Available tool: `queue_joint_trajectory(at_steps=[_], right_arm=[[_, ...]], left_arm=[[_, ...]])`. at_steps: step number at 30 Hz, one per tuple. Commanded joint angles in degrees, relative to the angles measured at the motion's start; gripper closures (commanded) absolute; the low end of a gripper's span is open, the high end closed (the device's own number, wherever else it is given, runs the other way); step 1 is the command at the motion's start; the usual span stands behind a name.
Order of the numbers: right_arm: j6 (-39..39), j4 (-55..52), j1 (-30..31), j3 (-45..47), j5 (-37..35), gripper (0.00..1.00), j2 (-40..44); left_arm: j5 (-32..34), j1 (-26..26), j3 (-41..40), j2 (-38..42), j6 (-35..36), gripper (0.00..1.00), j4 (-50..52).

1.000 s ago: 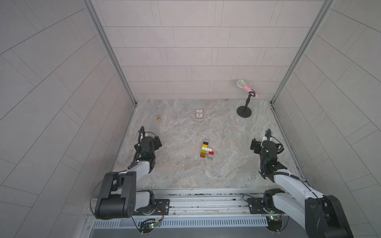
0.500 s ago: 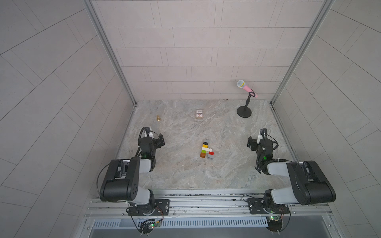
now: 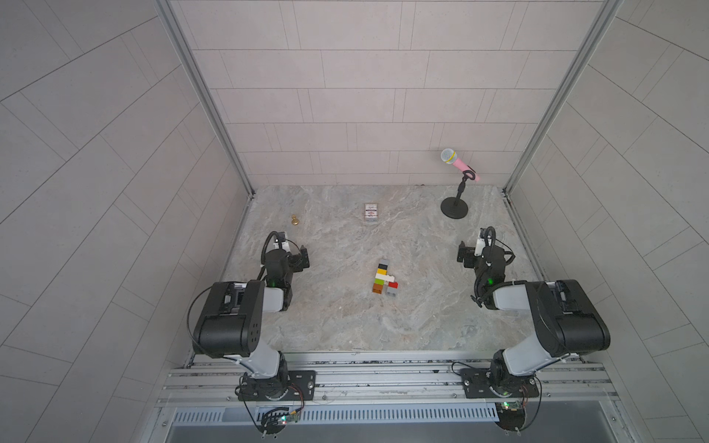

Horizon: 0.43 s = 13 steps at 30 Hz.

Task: Assemble the letter h with lego
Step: Reset both arms

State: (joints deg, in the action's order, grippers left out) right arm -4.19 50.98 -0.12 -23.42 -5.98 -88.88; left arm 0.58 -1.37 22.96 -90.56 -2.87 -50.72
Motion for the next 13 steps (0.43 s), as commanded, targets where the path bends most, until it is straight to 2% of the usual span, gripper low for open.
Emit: queue_joint_trajectory(at_steps=[1,13], right_arm=[[0.1,-5.1,0.1,-0.1,1.7,0.0,1.1],[0.1,-4.1,0.1,0.4,1.7,0.0,1.0]], left_arm=[[0.6,0.4,-0.3,0.2,1.4,0.0,-1.5],[1.4,0.8,0.2,0.2,1.6,0.0,-0.5]])
